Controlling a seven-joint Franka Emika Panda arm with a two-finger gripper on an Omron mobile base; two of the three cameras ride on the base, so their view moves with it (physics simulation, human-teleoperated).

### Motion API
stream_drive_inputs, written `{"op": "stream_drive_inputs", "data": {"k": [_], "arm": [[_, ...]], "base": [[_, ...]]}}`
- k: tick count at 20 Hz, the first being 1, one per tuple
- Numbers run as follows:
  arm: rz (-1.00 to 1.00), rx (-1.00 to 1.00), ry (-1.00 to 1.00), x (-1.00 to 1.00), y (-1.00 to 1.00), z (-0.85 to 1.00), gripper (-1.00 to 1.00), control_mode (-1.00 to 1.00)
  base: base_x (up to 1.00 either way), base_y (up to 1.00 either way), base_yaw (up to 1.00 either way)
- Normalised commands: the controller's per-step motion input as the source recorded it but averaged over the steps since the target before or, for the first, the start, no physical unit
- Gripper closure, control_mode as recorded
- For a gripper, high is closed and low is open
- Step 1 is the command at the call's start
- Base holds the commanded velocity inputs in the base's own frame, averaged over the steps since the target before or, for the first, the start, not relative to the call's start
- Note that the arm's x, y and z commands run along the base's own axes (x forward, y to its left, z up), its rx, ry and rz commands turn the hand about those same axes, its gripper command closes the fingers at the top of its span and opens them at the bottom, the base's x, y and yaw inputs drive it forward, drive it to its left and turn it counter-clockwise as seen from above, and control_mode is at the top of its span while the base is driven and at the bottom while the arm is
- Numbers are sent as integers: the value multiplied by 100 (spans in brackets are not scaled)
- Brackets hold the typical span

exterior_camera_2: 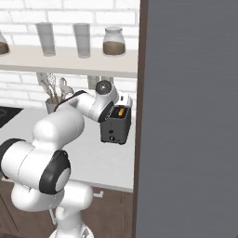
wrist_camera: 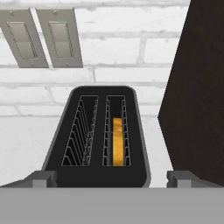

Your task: Start the toaster. Once the lever pops up, take the bread to the plate on the dining counter.

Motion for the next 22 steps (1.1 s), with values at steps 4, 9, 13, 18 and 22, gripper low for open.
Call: {"op": "stream_drive_inputs", "data": {"k": [4,9,13,18,22], "arm": [[0,0,0,0,0,0,-100,-100],[0,0,0,0,0,0,-100,-100],[0,0,0,0,0,0,-100,-100],[0,0,0,0,0,0,-100,-100],[0,0,0,0,0,0,-100,-100]], "base": [[0,0,0],[0,0,0],[0,0,0],[0,0,0],[0,0,0]]}}
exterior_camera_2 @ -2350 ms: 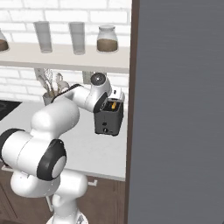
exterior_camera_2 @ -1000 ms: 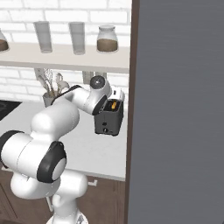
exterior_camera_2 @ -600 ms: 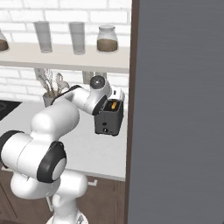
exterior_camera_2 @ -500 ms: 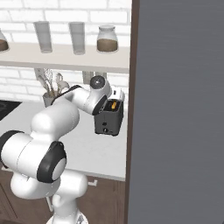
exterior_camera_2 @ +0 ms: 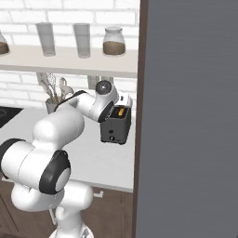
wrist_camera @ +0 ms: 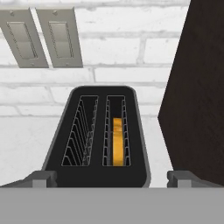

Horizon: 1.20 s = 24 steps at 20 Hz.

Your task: Start the toaster. Once the lever pops up, take the bread to the plate on the dining counter.

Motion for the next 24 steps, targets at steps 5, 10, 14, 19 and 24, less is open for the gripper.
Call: {"op": "stream_drive_inputs", "data": {"k": [5,10,14,19,24], "arm": [[0,0,0,0,0,0,-100,-100],[0,0,0,0,0,0,-100,-100],[0,0,0,0,0,0,-100,-100],[0,0,0,0,0,0,-100,-100],[0,0,0,0,0,0,-100,-100]], "base": [[0,0,0],[0,0,0],[0,0,0],[0,0,0],[0,0,0]]}}
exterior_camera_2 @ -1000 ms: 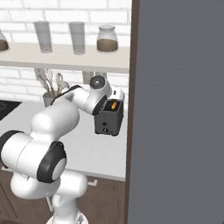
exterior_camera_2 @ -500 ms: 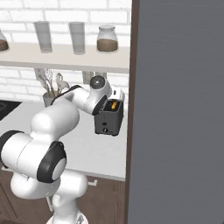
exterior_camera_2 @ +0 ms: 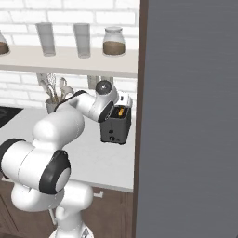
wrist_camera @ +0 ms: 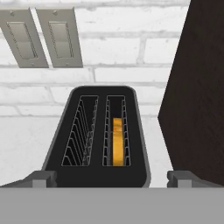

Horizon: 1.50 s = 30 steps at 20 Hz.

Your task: Start the toaster. Once the lever pops up, take the bread to the plate on the dining counter.

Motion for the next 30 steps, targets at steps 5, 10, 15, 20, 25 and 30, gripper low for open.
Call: {"op": "stream_drive_inputs", "data": {"k": [5,10,15,20,25,30], "arm": [[0,0,0,0,0,0,-100,-100],[0,0,0,0,0,0,-100,-100],[0,0,0,0,0,0,-100,-100],[0,0,0,0,0,0,-100,-100],[0,0,0,0,0,0,-100,-100],[0,0,0,0,0,0,-100,-100]], "base": [[0,0,0],[0,0,0],[0,0,0],[0,0,0],[0,0,0],[0,0,0]]}}
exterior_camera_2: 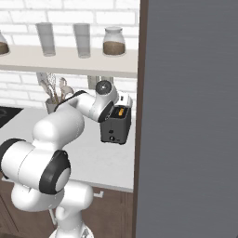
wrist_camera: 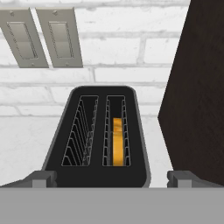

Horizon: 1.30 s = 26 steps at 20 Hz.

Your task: Start the toaster. Once the lever pops up, take the bread to the plate on the dining counter.

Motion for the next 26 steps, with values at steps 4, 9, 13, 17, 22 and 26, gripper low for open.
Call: {"op": "stream_drive_inputs", "data": {"k": [4,9,13,17,22,26], "arm": [[0,0,0,0,0,0,-100,-100],[0,0,0,0,0,0,-100,-100],[0,0,0,0,0,0,-100,-100],[0,0,0,0,0,0,-100,-100],[0,0,0,0,0,0,-100,-100],[0,0,0,0,0,0,-100,-100]], "base": [[0,0,0],[0,0,0],[0,0,0],[0,0,0],[0,0,0],[0,0,0]]}}
